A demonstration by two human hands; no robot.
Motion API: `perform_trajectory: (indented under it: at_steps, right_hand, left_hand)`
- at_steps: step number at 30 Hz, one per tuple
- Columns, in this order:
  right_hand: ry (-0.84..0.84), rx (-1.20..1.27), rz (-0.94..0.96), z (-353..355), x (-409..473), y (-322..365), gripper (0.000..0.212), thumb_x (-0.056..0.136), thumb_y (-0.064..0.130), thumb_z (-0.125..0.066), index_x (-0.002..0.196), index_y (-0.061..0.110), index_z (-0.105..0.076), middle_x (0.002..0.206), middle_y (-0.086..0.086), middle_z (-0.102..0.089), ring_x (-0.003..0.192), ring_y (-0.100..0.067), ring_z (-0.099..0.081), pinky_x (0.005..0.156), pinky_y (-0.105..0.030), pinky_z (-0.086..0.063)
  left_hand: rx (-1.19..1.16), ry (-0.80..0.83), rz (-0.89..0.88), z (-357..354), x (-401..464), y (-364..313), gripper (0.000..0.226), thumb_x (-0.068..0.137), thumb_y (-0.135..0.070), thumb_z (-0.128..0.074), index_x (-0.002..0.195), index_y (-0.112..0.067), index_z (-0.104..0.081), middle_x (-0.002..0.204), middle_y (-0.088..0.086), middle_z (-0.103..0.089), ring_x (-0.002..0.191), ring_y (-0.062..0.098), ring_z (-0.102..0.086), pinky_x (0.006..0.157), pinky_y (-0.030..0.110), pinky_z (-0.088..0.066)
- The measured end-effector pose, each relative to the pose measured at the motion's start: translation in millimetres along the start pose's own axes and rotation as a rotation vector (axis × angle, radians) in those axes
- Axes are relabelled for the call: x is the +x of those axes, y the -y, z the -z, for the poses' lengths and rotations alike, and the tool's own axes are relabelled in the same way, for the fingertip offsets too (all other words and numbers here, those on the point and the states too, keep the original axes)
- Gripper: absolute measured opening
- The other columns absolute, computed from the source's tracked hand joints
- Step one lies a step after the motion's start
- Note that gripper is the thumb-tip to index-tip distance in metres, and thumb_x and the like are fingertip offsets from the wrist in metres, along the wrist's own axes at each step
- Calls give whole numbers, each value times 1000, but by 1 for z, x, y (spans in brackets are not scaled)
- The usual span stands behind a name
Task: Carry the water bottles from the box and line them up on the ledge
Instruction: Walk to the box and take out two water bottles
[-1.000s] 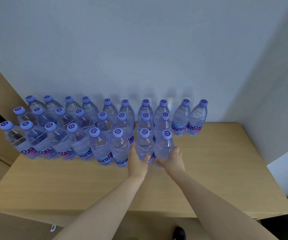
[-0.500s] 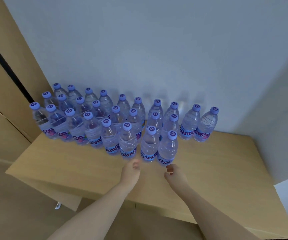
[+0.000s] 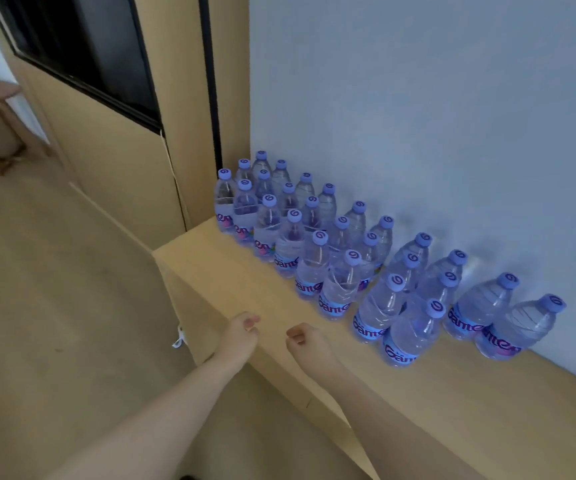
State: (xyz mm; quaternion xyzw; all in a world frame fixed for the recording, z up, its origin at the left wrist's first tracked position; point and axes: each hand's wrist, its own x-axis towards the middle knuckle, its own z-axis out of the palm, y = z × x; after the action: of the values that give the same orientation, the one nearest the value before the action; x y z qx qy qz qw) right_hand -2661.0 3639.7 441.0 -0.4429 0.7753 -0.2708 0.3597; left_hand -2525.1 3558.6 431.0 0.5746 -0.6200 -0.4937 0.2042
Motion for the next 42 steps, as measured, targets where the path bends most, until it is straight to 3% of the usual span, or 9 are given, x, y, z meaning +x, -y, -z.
perform_trajectory:
  at_steps: [3,6,12,15,18,25,29,37,42]
  right_hand:
    - [117,-66,63,-34,14,40,28,96,16,-50,120,10,-61,116,-5,-64,107,-18,-58,85,-23,-43]
    - [207,-124,128,-74,33,87,27,95,19,-50,117,9,-62,112,-7,-65,103,-20,-59,76,-23,-40]
    - [363,-222,206,-174,75,196,30,98,28,-48,105,6,-67,66,3,-53,59,-9,-49,56,-25,-36]
    - [408,-292,233,-228,97,252,31,98,39,-49,112,16,-63,95,1,-66,81,-12,-64,74,-26,-50]
    - [441,-337,274,-280,120,306,31,97,43,-50,113,19,-61,113,0,-64,100,-17,-61,82,-29,-50]
    - [517,-411,368,-380,177,407,33,96,43,-53,111,15,-63,115,-6,-66,108,-23,-60,87,-30,-45]
    - [596,-414,375,-436,230,457,24,97,44,-51,98,20,-56,108,-4,-63,94,-20,-57,75,-28,-41]
    - [656,-487,527,-531,370,594,20,99,30,-53,86,16,-49,95,-10,-56,90,-21,-52,73,-30,-36]
    - [700,-700,679,-570,436,675,29,98,37,-51,106,10,-58,110,-13,-64,104,-30,-59,87,-33,-46]
  left_hand:
    - [14,-103,24,58,11,25,24,94,-1,-49,109,-4,-67,113,11,-66,99,19,-59,75,20,-41]
    - [8,-177,82,122,22,54,23,90,-1,-52,107,-4,-68,109,14,-69,97,24,-62,79,26,-47]
    - [90,-259,179,263,40,111,23,91,-9,-55,109,-7,-70,111,11,-70,98,21,-63,76,20,-40]
    - [119,-283,263,336,46,140,27,95,-10,-51,115,-7,-68,116,13,-68,109,23,-63,84,22,-43]
    - [147,-321,337,404,55,169,29,98,-14,-45,117,-7,-66,118,14,-67,111,24,-62,86,25,-45]
    - [28,-447,468,512,94,211,30,95,-8,-42,109,-4,-69,112,19,-68,106,30,-64,83,31,-50]
    - [-41,-485,515,567,145,225,34,93,-8,-40,113,-4,-66,111,22,-67,104,34,-64,85,35,-52]
    - [-129,-629,577,710,285,238,34,92,-4,-36,111,-1,-65,111,21,-67,106,36,-63,90,42,-51]
    - [-42,-626,608,785,349,236,39,90,-7,-33,113,-9,-64,111,15,-66,103,32,-63,87,35,-52]
